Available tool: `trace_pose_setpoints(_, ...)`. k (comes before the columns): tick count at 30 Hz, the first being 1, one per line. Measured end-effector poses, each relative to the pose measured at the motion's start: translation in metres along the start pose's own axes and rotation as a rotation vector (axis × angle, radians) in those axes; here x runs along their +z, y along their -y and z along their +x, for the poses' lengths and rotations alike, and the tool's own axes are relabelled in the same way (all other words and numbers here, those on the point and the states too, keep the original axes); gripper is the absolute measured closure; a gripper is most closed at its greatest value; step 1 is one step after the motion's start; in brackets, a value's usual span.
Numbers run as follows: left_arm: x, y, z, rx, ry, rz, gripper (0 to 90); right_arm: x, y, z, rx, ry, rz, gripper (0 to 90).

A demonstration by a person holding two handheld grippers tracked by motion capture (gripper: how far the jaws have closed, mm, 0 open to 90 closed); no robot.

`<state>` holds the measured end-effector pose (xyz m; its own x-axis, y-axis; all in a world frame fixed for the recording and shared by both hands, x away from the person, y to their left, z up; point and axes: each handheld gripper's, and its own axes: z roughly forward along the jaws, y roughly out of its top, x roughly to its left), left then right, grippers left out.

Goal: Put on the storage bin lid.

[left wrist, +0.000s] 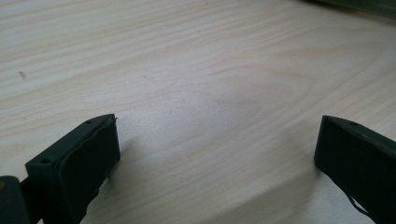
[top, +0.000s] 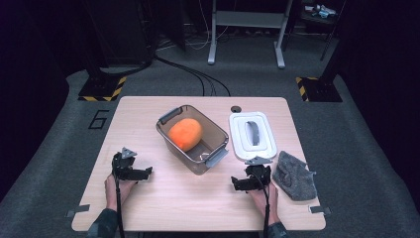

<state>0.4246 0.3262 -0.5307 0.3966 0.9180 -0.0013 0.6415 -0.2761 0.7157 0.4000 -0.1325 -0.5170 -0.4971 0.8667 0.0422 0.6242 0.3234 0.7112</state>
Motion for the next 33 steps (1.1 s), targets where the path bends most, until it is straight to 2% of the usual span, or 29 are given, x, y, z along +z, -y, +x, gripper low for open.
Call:
trace_pose_setpoints(1, 0.0, 0.001, 0.0, 0.003, -0.002, -0.008, 0.0, -0.001, -0.002, 0.0, 0.02, 0.002, 0.001, 0.6)
trace_pose_setpoints(2, 0.0, 0.001, 0.0, -0.005, -0.003, -0.012, 0.0, -0.001, -0.004, -0.003, 0.004, 0.004, 0.0, 0.7)
trace_pose_setpoints(4, 0.0, 0.001, 0.0, -0.002, -0.002, -0.011, 0.0, -0.001, -0.008, -0.004, 0.013, 0.003, -0.003, 1.0)
trace_pose_setpoints(9, 0.0, 0.002, 0.0, -0.003, -0.006, -0.015, 0.0, 0.0, -0.017, -0.009, 0.003, 0.018, -0.009, 1.6)
trace_pose_setpoints(10, 0.0, 0.002, 0.0, -0.003, -0.005, -0.015, 0.0, 0.001, -0.019, -0.009, 0.02, 0.022, -0.012, 1.7)
trace_pose_setpoints(13, 0.0, 0.002, 0.0, 0.0, -0.005, -0.013, 0.0, 0.001, -0.026, -0.012, 0.011, 0.031, -0.015, 2.0)
trace_pose_setpoints(14, -0.001, 0.001, 0.0, 0.002, -0.006, -0.008, 0.0, 0.0, -0.028, -0.014, -0.007, 0.034, -0.02, 2.0)
trace_pose_setpoints(20, -0.001, 0.002, -0.001, -0.001, -0.02, -0.012, 0.0, -0.002, -0.043, -0.022, 0.012, 0.055, -0.027, 2.1)
trace_pose_setpoints(22, -0.001, 0.001, -0.001, -0.001, -0.021, -0.014, 0.0, -0.001, -0.047, -0.026, 0.0, 0.056, -0.028, 2.1)
trace_pose_setpoints(23, -0.001, 0.001, -0.001, 0.002, -0.021, -0.014, 0.0, -0.001, -0.05, -0.027, 0.02, 0.057, -0.03, 2.1)
trace_pose_setpoints(25, -0.001, 0.001, -0.001, 0.008, -0.02, -0.008, 0.0, 0.0, -0.053, -0.033, 0.011, 0.055, -0.029, 2.1)
trace_pose_setpoints(27, 0.0, 0.001, -0.002, 0.003, -0.024, -0.022, 0.1, 0.002, -0.058, -0.036, 0.037, 0.059, -0.03, 2.3)
trace_pose_setpoints(28, 0.0, 0.001, -0.002, 0.005, -0.024, -0.022, 0.2, 0.003, -0.059, -0.039, 0.022, 0.06, -0.032, 2.3)
trace_pose_setpoints(33, 0.001, 0.0, -0.002, 0.006, -0.024, -0.022, 0.3, 0.009, -0.069, -0.046, 0.049, 0.069, -0.025, 2.5)
